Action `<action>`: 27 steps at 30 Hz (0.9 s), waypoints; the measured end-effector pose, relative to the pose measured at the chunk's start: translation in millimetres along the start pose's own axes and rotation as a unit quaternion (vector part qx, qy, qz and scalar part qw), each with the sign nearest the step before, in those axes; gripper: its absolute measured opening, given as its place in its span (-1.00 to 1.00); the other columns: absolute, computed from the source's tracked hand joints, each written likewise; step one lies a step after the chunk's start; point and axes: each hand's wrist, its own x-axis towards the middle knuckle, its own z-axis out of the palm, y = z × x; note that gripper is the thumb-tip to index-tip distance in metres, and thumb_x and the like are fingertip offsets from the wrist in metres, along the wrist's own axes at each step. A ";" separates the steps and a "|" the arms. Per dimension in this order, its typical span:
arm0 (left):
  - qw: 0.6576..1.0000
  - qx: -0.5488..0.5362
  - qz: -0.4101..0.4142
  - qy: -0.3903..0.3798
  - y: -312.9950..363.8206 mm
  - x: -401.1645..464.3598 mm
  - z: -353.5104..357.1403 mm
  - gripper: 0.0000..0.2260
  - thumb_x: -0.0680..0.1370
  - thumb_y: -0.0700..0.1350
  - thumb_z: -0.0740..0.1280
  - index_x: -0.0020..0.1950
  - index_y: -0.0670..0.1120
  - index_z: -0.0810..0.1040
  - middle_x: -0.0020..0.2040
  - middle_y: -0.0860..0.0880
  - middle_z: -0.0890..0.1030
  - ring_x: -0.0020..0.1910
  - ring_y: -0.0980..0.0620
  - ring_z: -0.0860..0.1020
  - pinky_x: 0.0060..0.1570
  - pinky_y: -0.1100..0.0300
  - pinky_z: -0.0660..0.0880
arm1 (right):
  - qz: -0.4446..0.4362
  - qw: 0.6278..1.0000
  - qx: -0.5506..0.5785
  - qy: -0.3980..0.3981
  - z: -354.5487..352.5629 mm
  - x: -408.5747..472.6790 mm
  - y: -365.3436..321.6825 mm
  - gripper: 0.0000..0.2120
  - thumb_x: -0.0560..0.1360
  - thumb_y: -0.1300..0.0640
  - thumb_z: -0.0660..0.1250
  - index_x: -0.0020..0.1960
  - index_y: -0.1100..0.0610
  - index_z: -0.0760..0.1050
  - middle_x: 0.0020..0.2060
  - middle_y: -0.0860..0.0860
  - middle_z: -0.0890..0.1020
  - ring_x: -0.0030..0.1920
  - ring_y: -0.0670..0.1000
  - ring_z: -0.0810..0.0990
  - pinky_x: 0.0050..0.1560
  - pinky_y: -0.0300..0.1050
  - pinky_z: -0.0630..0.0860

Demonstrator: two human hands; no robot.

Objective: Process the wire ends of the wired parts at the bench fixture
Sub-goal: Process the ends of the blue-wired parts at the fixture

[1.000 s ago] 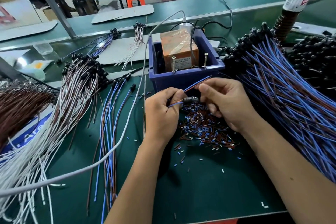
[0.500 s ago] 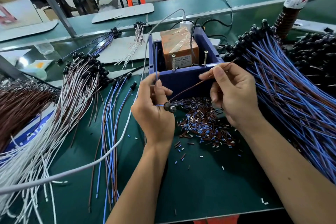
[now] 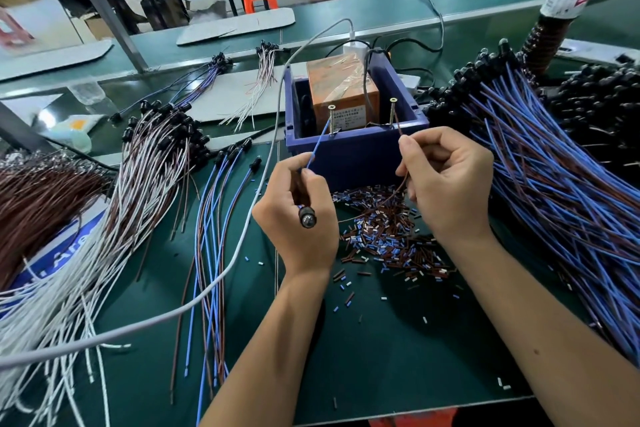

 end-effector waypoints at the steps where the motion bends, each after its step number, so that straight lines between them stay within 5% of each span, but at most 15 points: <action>1: 1.000 -0.001 -0.002 -0.001 0.1 -0.2 0.2 -0.83 0.52 -0.23 0.29 -0.06 -0.03 0.66 -0.45 0.12 0.39 -0.47 0.11 0.35 -0.40 0.22 0.28 | -0.002 1.000 -0.005 -0.003 0.5 -0.9 -0.6 -0.81 0.62 0.15 0.42 -0.15 0.18 0.61 -0.42 0.01 0.64 -0.54 -0.03 0.54 -0.46 -0.23 0.43; 17: 1.000 -0.010 -0.007 -0.014 4.6 1.1 -5.3 -0.82 0.50 -0.14 0.25 -0.09 -0.06 0.66 -0.37 0.15 0.51 -0.37 0.14 0.48 -0.34 0.32 0.33 | -0.051 0.997 -0.053 -0.019 0.0 -3.7 -5.6 -0.87 0.61 0.24 0.40 -0.12 0.20 0.62 -0.38 -0.06 0.62 -0.38 -0.05 0.61 -0.30 -0.27 0.50; 22: 0.999 -0.025 -0.022 -0.005 4.6 0.3 -3.9 -0.83 0.51 -0.14 0.25 -0.09 -0.04 0.65 -0.35 0.10 0.55 -0.39 0.10 0.48 -0.38 0.21 0.36 | -0.046 0.997 -0.053 -0.020 0.0 -3.7 -4.9 -0.87 0.61 0.23 0.39 -0.11 0.21 0.62 -0.38 -0.03 0.62 -0.37 -0.04 0.61 -0.30 -0.23 0.51; 27: 0.998 -0.041 0.051 0.013 24.0 -2.8 -2.0 -0.83 0.54 -0.23 0.26 -0.06 -0.14 0.66 -0.45 0.00 0.44 -0.50 0.10 0.37 -0.44 0.25 0.27 | -0.029 0.999 -0.027 0.007 -0.3 -4.1 -7.4 -0.83 0.62 0.20 0.38 -0.15 0.17 0.57 -0.41 -0.02 0.60 -0.41 -0.03 0.58 -0.32 -0.19 0.51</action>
